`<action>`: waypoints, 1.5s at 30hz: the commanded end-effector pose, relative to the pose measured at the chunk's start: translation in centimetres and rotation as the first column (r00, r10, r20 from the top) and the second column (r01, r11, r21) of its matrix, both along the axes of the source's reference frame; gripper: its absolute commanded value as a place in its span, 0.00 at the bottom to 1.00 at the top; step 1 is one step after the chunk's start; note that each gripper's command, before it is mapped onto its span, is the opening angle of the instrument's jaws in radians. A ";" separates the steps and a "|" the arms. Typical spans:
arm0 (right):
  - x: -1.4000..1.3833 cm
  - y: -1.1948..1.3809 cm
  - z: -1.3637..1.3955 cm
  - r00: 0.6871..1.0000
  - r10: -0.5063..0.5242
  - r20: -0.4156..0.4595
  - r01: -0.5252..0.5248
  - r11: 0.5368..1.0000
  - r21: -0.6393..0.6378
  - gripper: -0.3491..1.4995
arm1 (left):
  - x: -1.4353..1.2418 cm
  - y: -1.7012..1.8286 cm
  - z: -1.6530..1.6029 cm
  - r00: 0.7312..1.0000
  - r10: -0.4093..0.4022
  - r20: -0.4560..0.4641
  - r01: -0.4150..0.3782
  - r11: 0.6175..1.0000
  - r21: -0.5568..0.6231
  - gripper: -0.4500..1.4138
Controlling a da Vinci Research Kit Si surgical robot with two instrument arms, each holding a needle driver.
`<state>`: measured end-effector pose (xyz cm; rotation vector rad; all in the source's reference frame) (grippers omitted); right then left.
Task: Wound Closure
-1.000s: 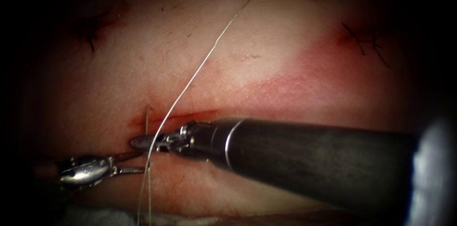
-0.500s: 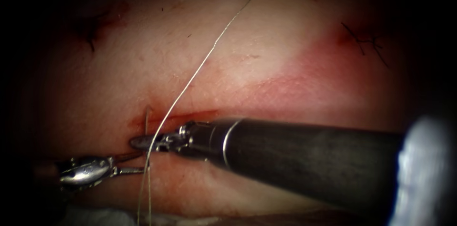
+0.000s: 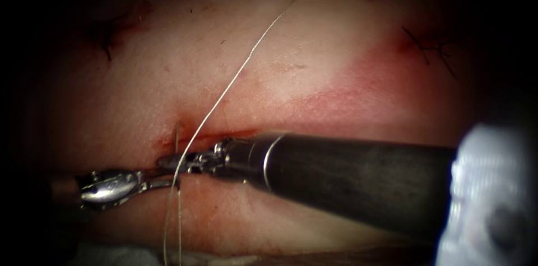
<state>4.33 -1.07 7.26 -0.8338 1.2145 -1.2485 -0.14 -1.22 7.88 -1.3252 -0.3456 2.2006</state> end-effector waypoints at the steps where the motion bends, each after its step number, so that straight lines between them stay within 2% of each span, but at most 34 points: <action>1: 0.05 -0.03 0.07 1.000 0.003 0.001 -0.003 1.000 0.016 0.00 | -0.03 -0.08 0.11 1.000 0.006 0.006 -0.006 1.000 -0.002 0.29; 7: 0.01 -0.10 0.23 1.000 0.012 0.018 -0.014 0.995 0.094 0.00 | 0.00 -0.09 0.10 1.000 0.007 0.006 -0.007 1.000 -0.001 0.29; 18: -0.13 -0.28 0.42 0.999 -0.005 0.042 0.000 0.993 0.117 0.00 | -0.03 -0.07 0.10 1.000 0.005 0.005 -0.005 1.000 -0.001 0.30; 24: -0.13 -0.26 0.34 0.999 -0.003 0.043 -0.002 0.992 0.122 0.00 | -0.03 -0.07 0.10 1.000 0.005 0.006 -0.005 1.000 0.000 0.30; 29: -0.12 -0.13 0.12 1.000 0.014 0.027 -0.018 0.989 0.144 0.00 | -0.09 0.06 -0.02 1.000 -0.006 0.006 0.006 1.000 0.013 0.29; 33: -0.16 -0.14 0.08 1.000 0.004 0.012 -0.005 0.989 0.149 0.00 | -0.12 0.16 -0.05 1.000 -0.019 0.006 0.019 1.000 0.009 0.28; 37: -0.19 -0.18 0.07 1.000 -0.003 0.008 0.002 0.989 0.149 0.00 | -0.16 0.20 0.04 1.000 -0.025 0.004 0.025 1.000 0.002 0.27; 41: -0.18 -0.16 0.08 1.000 -0.004 0.006 0.003 0.988 0.156 0.00 | -0.24 0.07 0.35 1.000 -0.018 0.009 0.018 1.000 -0.018 0.26; 45: -0.16 -0.15 0.07 1.000 0.001 0.011 -0.003 0.981 0.192 0.00 | -0.22 0.07 0.46 1.000 -0.015 0.007 0.015 1.000 -0.014 0.27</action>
